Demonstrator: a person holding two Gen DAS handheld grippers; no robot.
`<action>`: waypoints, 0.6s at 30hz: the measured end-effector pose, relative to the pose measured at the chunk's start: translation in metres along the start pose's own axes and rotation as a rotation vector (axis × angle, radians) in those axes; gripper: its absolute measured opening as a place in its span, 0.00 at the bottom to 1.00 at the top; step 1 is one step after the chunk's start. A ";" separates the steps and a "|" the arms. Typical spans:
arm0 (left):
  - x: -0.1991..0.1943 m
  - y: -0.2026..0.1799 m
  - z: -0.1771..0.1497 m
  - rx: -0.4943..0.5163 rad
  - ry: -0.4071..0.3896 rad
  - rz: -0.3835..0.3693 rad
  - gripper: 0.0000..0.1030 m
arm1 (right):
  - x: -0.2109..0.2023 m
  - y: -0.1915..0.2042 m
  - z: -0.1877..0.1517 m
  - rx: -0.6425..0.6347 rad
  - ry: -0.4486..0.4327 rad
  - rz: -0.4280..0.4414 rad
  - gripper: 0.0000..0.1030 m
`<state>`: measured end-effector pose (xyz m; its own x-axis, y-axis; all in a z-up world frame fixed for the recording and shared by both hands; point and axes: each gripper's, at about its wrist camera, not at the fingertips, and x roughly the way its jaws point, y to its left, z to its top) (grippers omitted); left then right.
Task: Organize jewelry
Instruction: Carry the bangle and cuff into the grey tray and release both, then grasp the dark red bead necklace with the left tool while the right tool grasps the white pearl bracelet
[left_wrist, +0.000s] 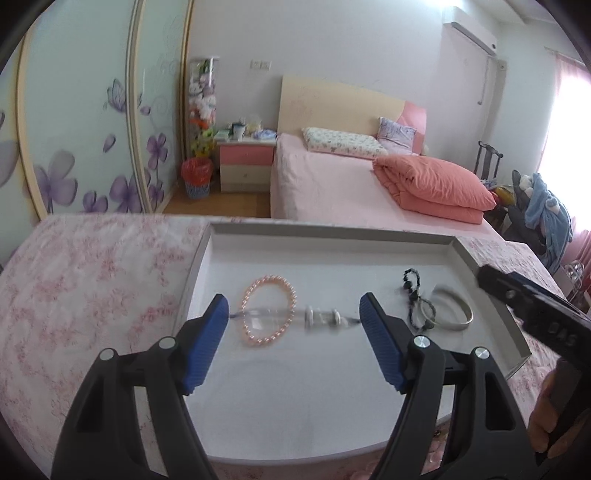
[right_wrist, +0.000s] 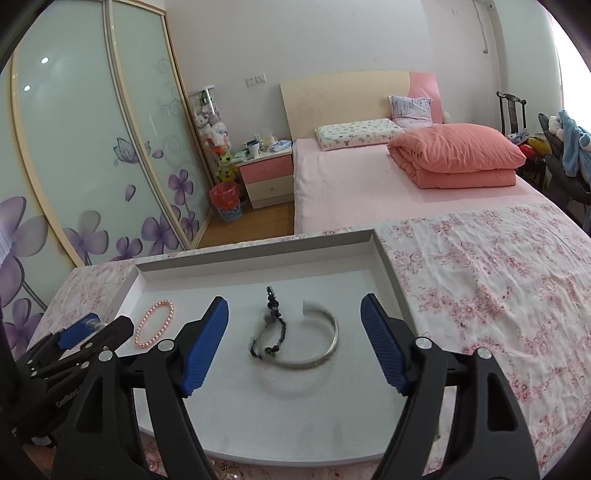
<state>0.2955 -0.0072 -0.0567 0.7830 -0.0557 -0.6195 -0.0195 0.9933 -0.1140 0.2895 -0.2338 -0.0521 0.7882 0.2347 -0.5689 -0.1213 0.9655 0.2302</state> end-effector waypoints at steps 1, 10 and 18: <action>-0.001 0.004 0.001 -0.011 -0.001 0.004 0.70 | -0.002 0.000 0.001 0.003 -0.006 0.000 0.72; -0.035 0.026 0.007 -0.059 -0.056 0.044 0.70 | -0.020 -0.001 0.004 0.016 -0.036 0.007 0.72; -0.068 0.037 -0.011 -0.043 -0.054 0.052 0.72 | -0.049 -0.001 -0.013 -0.025 -0.019 0.001 0.72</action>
<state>0.2349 0.0324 -0.0278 0.8128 0.0024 -0.5825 -0.0869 0.9893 -0.1172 0.2435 -0.2449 -0.0349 0.7992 0.2339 -0.5537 -0.1373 0.9679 0.2106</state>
